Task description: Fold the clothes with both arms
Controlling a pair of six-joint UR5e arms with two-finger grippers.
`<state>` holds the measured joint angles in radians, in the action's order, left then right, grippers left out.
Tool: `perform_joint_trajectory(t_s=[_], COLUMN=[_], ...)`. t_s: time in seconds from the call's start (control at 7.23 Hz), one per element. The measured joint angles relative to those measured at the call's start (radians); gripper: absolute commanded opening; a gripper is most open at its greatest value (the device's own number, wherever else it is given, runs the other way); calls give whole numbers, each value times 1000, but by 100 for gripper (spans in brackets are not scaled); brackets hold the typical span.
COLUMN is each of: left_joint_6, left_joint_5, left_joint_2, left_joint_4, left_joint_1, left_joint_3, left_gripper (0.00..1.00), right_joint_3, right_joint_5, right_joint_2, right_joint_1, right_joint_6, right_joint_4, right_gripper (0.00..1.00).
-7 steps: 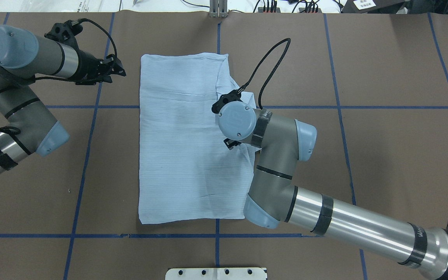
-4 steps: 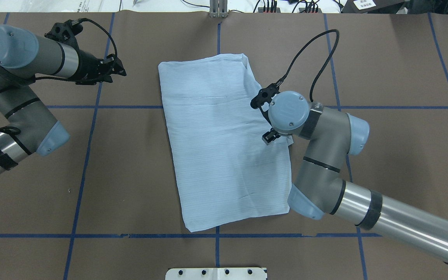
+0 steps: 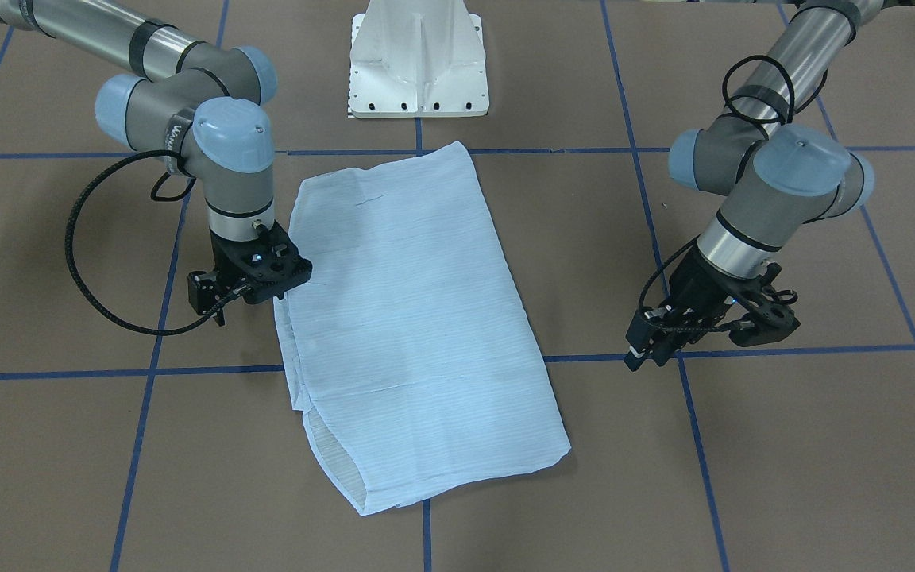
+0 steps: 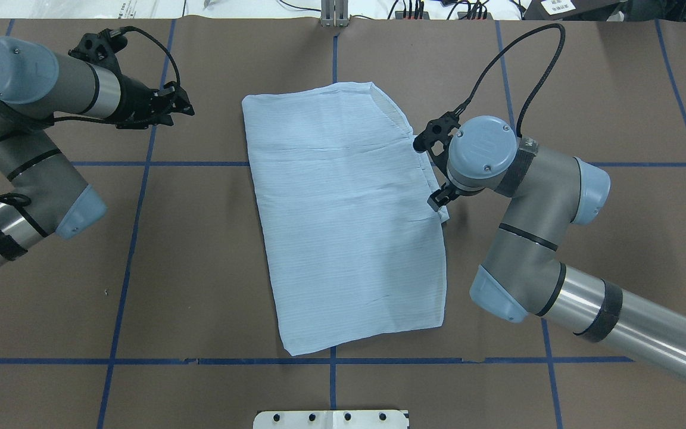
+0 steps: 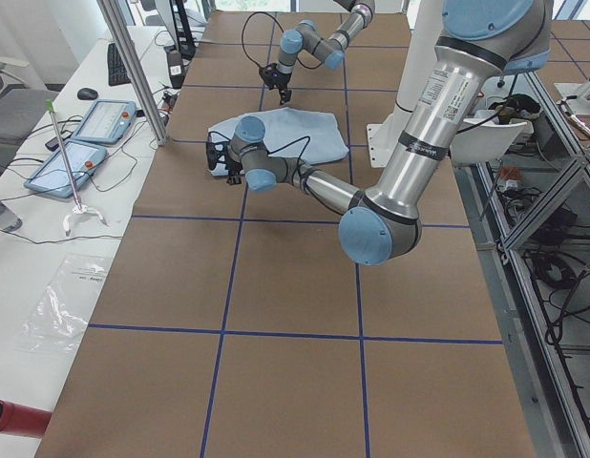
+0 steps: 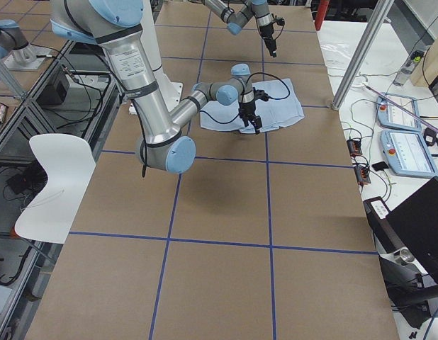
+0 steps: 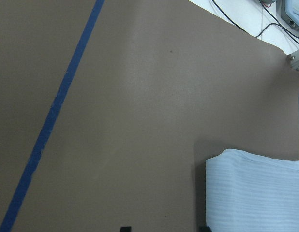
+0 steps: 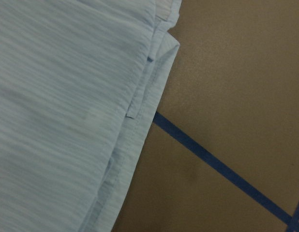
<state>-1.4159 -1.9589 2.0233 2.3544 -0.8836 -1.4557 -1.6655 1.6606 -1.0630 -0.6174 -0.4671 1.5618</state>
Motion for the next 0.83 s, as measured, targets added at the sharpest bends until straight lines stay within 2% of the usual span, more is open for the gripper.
perform_joint_trajectory(t_s=[0.14, 0.28, 0.55, 0.83], left_joint_6=[0, 0, 0, -1], left_joint_5=[0, 0, -1, -1], left_joint_2=[0, 0, 0, 0], left_joint_4=[-5, -11, -15, -15], left_joint_1=[0, 0, 0, 1], left_joint_3=[-6, -11, -13, -14], left_gripper=[56, 56, 57, 57], right_joint_3=[-8, -24, -73, -137], right_joint_5=[18, 49, 90, 44], right_joint_2=[4, 5, 3, -5], right_joint_1=[-3, 0, 52, 165], right_joint_6=[-54, -194, -605, -1079], right_joint_4=[6, 5, -1, -4], right_gripper=[100, 100, 99, 95])
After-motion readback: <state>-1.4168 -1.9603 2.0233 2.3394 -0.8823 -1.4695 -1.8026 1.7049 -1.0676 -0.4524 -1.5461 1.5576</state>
